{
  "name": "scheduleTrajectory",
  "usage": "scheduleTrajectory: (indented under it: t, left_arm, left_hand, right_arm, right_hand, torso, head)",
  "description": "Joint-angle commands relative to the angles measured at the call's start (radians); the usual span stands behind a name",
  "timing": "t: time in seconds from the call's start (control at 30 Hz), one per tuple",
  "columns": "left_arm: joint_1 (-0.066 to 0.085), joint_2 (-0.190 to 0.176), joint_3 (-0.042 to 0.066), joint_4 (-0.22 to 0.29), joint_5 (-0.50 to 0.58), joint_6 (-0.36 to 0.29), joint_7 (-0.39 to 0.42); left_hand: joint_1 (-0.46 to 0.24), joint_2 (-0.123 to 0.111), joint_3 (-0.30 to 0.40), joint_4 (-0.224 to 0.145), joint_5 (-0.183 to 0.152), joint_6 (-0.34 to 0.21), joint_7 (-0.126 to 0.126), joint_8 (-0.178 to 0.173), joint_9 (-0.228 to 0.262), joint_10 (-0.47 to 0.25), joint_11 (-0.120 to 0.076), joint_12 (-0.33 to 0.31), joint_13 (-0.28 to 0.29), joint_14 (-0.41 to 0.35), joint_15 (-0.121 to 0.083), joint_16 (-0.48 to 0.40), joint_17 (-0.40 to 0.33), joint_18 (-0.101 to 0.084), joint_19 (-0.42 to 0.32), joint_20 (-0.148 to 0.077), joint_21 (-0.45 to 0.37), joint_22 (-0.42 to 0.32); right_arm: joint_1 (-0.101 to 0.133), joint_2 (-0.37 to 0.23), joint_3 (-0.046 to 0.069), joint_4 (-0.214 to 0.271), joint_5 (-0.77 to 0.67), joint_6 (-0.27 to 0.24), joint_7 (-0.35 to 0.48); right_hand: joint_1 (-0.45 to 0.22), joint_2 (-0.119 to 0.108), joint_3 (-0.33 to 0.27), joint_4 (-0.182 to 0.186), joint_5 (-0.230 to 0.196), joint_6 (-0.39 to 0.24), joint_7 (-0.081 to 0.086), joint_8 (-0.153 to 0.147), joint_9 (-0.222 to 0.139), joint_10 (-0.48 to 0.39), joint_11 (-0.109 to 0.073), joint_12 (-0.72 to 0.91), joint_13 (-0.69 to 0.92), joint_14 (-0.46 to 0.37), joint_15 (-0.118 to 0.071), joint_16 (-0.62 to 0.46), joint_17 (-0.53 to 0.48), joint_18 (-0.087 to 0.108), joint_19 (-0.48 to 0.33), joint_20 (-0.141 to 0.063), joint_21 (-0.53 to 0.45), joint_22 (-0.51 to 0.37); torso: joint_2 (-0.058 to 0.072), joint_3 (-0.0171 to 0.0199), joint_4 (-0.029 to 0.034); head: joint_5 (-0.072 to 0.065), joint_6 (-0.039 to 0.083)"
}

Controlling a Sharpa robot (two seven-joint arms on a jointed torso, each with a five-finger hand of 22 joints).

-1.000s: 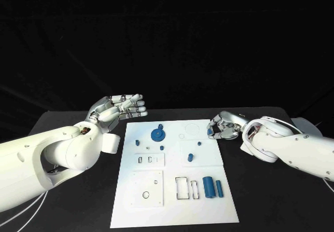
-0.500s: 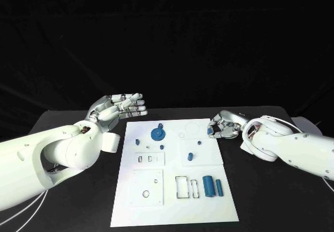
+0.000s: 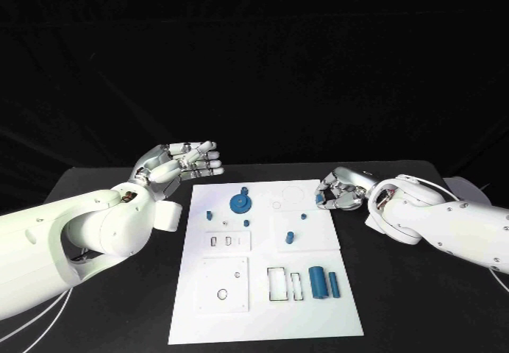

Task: Assemble the parts on the task board

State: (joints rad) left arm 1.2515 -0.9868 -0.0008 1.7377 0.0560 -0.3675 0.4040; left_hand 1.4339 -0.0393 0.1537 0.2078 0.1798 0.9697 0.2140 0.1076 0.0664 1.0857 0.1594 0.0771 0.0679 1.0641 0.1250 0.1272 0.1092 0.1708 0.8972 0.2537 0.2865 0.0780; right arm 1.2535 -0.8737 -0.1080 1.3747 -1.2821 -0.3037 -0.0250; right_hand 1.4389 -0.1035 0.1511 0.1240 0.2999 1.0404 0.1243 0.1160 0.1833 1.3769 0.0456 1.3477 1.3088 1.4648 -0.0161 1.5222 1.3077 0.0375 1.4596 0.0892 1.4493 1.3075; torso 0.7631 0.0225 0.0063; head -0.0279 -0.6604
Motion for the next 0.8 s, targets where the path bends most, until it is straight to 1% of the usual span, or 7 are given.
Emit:
scheduleTrajectory:
  t: [0.03, 0.13, 0.33, 0.4, 0.6, 0.7, 0.8]
  left_arm:
    - [0.001, 0.001, 0.000, 0.001, 0.001, 0.020, 0.003]
    - [0.001, 0.001, 0.000, 0.000, 0.001, 0.020, 0.003]
    - [0.001, 0.000, 0.000, 0.000, 0.001, 0.020, 0.003]
    - [0.001, 0.000, 0.000, -0.001, 0.001, 0.020, 0.003]
    - [0.001, 0.000, 0.000, -0.004, 0.001, 0.020, 0.003]
    - [0.001, 0.000, 0.000, -0.005, 0.001, 0.020, 0.003]
    - [0.001, 0.001, 0.000, -0.006, 0.001, 0.021, 0.002]
  left_hand:
    - [0.004, 0.003, 0.002, -0.004, 0.000, 0.001, 0.007, -0.005, 0.000, -0.001, 0.008, -0.006, 0.000, 0.002, 0.005, -0.004, 0.001, 0.014, 0.000, 0.003, -0.005, -0.001]
    - [0.004, 0.003, 0.002, -0.004, 0.000, 0.001, 0.007, -0.005, 0.000, -0.001, 0.008, -0.006, 0.000, 0.002, 0.005, -0.004, 0.001, 0.014, 0.000, 0.003, -0.005, -0.001]
    - [0.004, 0.003, 0.002, -0.004, 0.000, 0.001, 0.007, -0.005, 0.000, -0.001, 0.008, -0.006, 0.000, 0.002, 0.005, -0.004, 0.001, 0.014, 0.000, 0.003, -0.005, -0.001]
    - [0.004, 0.003, 0.002, -0.004, 0.000, 0.001, 0.007, -0.005, 0.000, -0.001, 0.008, -0.006, 0.000, 0.002, 0.005, -0.004, 0.001, 0.014, 0.000, 0.003, -0.005, -0.001]
    - [0.004, 0.003, 0.002, -0.004, 0.000, 0.001, 0.007, -0.005, 0.000, -0.001, 0.008, -0.006, 0.000, 0.002, 0.005, -0.004, 0.001, 0.014, 0.000, 0.003, -0.005, -0.001]
    - [0.004, 0.003, 0.002, -0.004, 0.000, 0.001, 0.007, -0.005, 0.000, -0.001, 0.008, -0.006, 0.000, 0.002, 0.005, -0.004, 0.001, 0.014, 0.000, 0.003, -0.005, -0.001]
    - [0.004, 0.003, 0.002, -0.004, 0.000, 0.001, 0.007, -0.005, 0.000, -0.001, 0.008, -0.006, 0.000, 0.002, 0.005, -0.004, 0.001, 0.014, 0.000, 0.003, -0.005, -0.001]
  right_arm:
    - [-0.001, 0.002, 0.000, -0.001, -0.013, -0.003, 0.001]
    - [-0.001, 0.003, 0.000, -0.002, -0.012, -0.023, 0.000]
    - [-0.001, 0.003, 0.000, -0.003, -0.012, -0.043, -0.002]
    - [-0.001, 0.003, 0.000, -0.003, -0.012, -0.047, -0.003]
    - [-0.001, 0.002, 0.001, 0.006, -0.015, -0.065, 0.000]
    - [-0.001, 0.000, 0.001, 0.019, -0.016, -0.075, -0.003]
    - [0.001, -0.008, 0.003, 0.051, -0.019, -0.086, -0.016]
  right_hand:
    - [-0.001, 0.016, 0.012, -0.001, -0.004, 0.010, -0.002, 0.008, 0.002, 0.010, -0.004, 0.008, 0.024, 0.087, -0.009, 0.006, 0.184, 0.000, 0.010, -0.002, 0.004, 0.147]
    - [0.001, 0.039, 0.036, -0.004, -0.008, 0.036, -0.010, 0.020, 0.007, 0.015, -0.012, 0.012, 0.029, 0.088, -0.015, 0.007, 0.186, -0.001, 0.015, -0.007, 0.008, 0.153]
    - [0.009, 0.064, 0.079, -0.020, -0.044, 0.065, -0.023, 0.039, 0.016, 0.018, -0.023, 0.012, 0.031, 0.089, -0.025, 0.009, 0.189, -0.003, 0.020, -0.016, 0.014, 0.159]
    - [0.010, 0.068, 0.088, -0.025, -0.053, 0.069, -0.025, 0.044, 0.019, 0.020, -0.025, 0.012, 0.032, 0.089, -0.027, 0.010, 0.191, -0.003, 0.022, -0.018, 0.015, 0.162]
    - [0.010, 0.071, 0.100, -0.033, -0.060, 0.071, -0.027, 0.050, 0.023, 0.021, -0.026, 0.012, 0.032, 0.089, -0.029, 0.010, 0.192, -0.005, 0.026, -0.020, 0.020, 0.166]
    - [0.010, 0.070, 0.101, -0.034, -0.060, 0.071, -0.027, 0.050, 0.023, 0.021, -0.026, 0.012, 0.032, 0.089, -0.029, 0.011, 0.193, -0.006, 0.029, -0.021, 0.024, 0.170]
    - [0.005, 0.068, 0.102, -0.034, -0.057, 0.070, -0.026, 0.051, 0.024, 0.019, -0.026, 0.008, 0.029, 0.090, -0.029, 0.011, 0.193, -0.008, 0.033, -0.021, 0.029, 0.175]
  torso:
    - [0.000, 0.0003, 0.0001]
    - [0.000, 0.0000, -0.0003]
    - [0.000, 0.0008, 0.0012]
    - [0.000, 0.0007, 0.0012]
    - [-0.001, 0.0010, -0.0005]
    - [-0.001, 0.0007, -0.0015]
    - [-0.003, -0.0002, -0.0020]
  head:
    - [0.000, -0.001]
    - [0.000, -0.002]
    - [0.001, -0.004]
    - [0.001, -0.004]
    - [0.003, -0.006]
    - [0.003, -0.006]
    - [0.003, -0.004]
